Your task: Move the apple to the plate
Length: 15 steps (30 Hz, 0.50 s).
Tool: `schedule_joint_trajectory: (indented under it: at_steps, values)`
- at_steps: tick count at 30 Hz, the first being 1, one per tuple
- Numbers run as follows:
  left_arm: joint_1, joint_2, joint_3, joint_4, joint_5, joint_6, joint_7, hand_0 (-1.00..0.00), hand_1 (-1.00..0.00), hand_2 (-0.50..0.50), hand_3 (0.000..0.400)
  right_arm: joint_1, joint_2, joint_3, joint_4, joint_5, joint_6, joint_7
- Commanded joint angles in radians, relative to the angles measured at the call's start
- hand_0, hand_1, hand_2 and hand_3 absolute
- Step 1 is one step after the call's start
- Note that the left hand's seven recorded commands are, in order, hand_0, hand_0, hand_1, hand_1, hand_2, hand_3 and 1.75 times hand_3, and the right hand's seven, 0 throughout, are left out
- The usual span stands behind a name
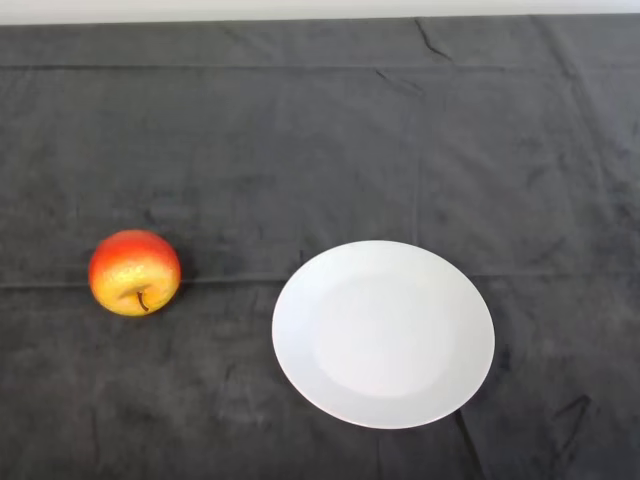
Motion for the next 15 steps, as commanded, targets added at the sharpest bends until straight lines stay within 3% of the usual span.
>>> schedule_joint_trajectory:
  at_steps: [1, 15]
  values:
    - [-0.035, -0.020, -0.023, 0.024, 0.021, -0.022, 0.001, 0.00, 0.00, 0.00, 0.000, -0.011, -0.023, -0.0144, 0.001, 0.0161, -0.005, 0.0077]
    - [-0.104, -0.112, -0.155, 0.009, 0.156, -0.030, 0.046, 0.00, 0.00, 0.00, 0.000, -0.011, -0.023, -0.0145, 0.000, 0.0160, -0.005, 0.0073]
